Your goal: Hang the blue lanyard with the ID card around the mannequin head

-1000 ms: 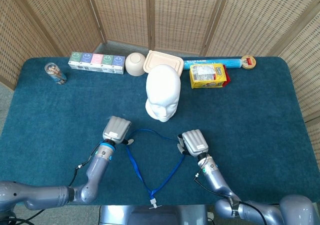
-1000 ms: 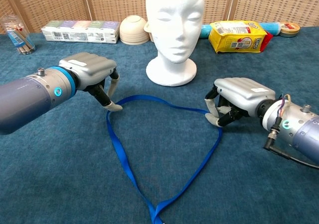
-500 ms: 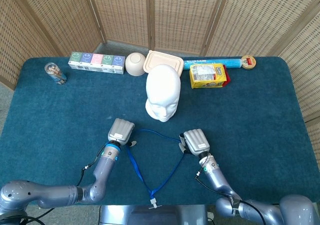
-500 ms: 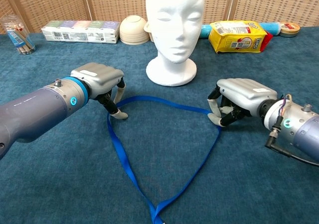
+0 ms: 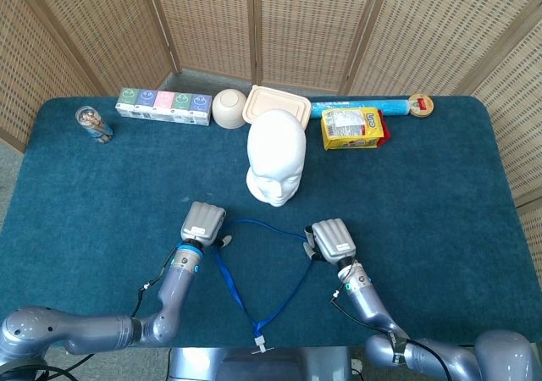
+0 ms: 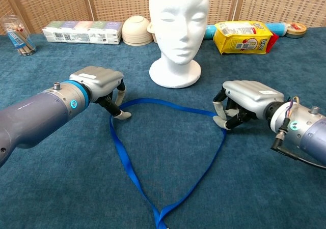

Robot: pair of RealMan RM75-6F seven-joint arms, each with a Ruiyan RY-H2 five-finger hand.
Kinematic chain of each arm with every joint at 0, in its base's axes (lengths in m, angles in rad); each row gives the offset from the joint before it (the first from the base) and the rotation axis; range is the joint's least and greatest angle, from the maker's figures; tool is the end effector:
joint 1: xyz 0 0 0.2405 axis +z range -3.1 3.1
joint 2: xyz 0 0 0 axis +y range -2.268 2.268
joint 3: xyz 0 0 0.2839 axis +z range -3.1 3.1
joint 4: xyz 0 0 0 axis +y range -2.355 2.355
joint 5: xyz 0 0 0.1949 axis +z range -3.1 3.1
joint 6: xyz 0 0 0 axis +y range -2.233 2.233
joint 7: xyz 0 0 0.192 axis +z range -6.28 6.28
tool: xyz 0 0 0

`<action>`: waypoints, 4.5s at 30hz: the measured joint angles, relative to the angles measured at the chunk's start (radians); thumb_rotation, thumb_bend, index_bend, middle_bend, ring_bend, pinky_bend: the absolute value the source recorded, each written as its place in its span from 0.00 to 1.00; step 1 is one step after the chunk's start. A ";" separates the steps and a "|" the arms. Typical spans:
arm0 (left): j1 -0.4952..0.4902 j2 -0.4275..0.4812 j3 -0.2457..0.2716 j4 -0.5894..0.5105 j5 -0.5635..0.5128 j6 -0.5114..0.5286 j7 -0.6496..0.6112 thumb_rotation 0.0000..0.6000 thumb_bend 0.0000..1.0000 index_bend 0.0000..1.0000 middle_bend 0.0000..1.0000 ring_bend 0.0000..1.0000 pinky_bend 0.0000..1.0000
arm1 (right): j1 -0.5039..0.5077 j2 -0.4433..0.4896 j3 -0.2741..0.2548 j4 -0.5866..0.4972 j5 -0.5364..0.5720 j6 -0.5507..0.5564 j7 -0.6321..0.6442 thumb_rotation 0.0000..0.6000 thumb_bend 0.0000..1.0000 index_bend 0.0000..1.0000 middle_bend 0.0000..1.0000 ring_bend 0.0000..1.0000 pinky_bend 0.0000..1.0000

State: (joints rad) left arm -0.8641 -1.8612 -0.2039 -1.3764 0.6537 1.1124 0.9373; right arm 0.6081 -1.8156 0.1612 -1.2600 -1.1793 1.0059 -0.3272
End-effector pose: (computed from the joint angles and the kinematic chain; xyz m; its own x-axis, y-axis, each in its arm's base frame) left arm -0.1362 0.3949 -0.1072 0.6444 0.3050 0.7012 0.7647 -0.2541 -0.5921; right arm -0.1895 -0.3639 -0.0946 0.3776 -0.3054 0.8741 -0.9122 -0.2849 0.2946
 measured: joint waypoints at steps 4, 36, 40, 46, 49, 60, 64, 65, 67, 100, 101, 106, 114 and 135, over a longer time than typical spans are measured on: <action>0.003 -0.003 -0.003 0.003 0.000 0.006 -0.012 0.68 0.26 0.63 1.00 1.00 1.00 | -0.002 0.001 0.000 -0.002 0.003 0.001 -0.002 0.93 0.53 0.71 1.00 1.00 1.00; 0.012 -0.006 -0.009 0.028 -0.040 0.015 -0.023 0.69 0.37 0.70 1.00 1.00 1.00 | -0.005 0.008 0.011 -0.026 0.028 0.003 -0.010 0.97 0.53 0.71 1.00 1.00 1.00; 0.011 -0.007 -0.007 0.035 -0.041 0.015 -0.016 0.70 0.38 0.72 1.00 1.00 1.00 | -0.005 0.008 0.012 -0.026 0.030 0.004 -0.008 0.97 0.53 0.71 1.00 1.00 1.00; 0.007 -0.019 -0.010 0.055 -0.035 0.020 -0.016 0.75 0.39 0.75 1.00 1.00 1.00 | -0.007 0.011 0.013 -0.029 0.030 0.005 0.000 0.98 0.53 0.71 1.00 1.00 1.00; 0.006 -0.024 -0.009 0.060 -0.027 0.025 -0.017 0.76 0.39 0.76 1.00 1.00 1.00 | -0.008 0.013 0.014 -0.032 0.029 0.007 0.005 0.99 0.53 0.72 1.00 1.00 1.00; 0.012 -0.012 -0.003 0.057 -0.013 0.017 -0.020 0.76 0.39 0.76 1.00 1.00 1.00 | -0.009 0.019 0.018 -0.042 0.027 0.008 0.019 1.00 0.53 0.72 1.00 1.00 1.00; 0.013 -0.009 0.000 0.058 -0.011 0.012 -0.018 0.80 0.39 0.78 1.00 1.00 1.00 | -0.008 0.020 0.021 -0.044 0.028 0.009 0.023 1.00 0.53 0.72 1.00 1.00 1.00; 0.013 -0.009 0.000 0.060 -0.011 0.011 -0.019 0.80 0.39 0.78 1.00 1.00 1.00 | -0.008 0.020 0.022 -0.045 0.029 0.009 0.024 1.00 0.53 0.72 1.00 1.00 1.00; 0.013 -0.009 0.001 0.062 -0.008 0.010 -0.021 0.81 0.39 0.79 1.00 1.00 1.00 | -0.009 0.022 0.023 -0.046 0.031 0.009 0.026 1.00 0.53 0.72 1.00 1.00 1.00; 0.063 0.099 -0.015 -0.068 0.141 0.080 -0.132 0.82 0.39 0.81 1.00 1.00 1.00 | -0.046 0.094 0.039 -0.180 -0.014 0.086 0.118 1.00 0.54 0.73 1.00 1.00 1.00; 0.065 0.103 -0.016 -0.076 0.147 0.085 -0.135 0.83 0.39 0.81 1.00 1.00 1.00 | -0.049 0.097 0.039 -0.187 -0.017 0.091 0.120 1.00 0.54 0.73 1.00 1.00 1.00; 0.081 0.131 -0.020 -0.130 0.180 0.122 -0.155 0.83 0.39 0.81 1.00 1.00 1.00 | -0.061 0.123 0.037 -0.241 -0.045 0.119 0.135 1.00 0.53 0.73 1.00 1.00 1.00; 0.122 0.211 -0.027 -0.261 0.250 0.201 -0.187 0.82 0.39 0.81 1.00 1.00 1.00 | -0.073 0.194 0.045 -0.374 -0.093 0.156 0.155 1.00 0.53 0.73 1.00 1.00 1.00; 0.159 0.470 -0.135 -0.630 0.328 0.312 -0.164 0.82 0.39 0.81 1.00 1.00 1.00 | -0.056 0.472 0.180 -0.750 -0.062 0.169 0.161 1.00 0.54 0.73 1.00 1.00 1.00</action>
State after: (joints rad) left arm -0.7047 -1.3908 -0.3394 -2.0067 0.9819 1.4248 0.7738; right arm 0.5523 -1.3436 0.3415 -2.0100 -1.2412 1.1754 -0.1666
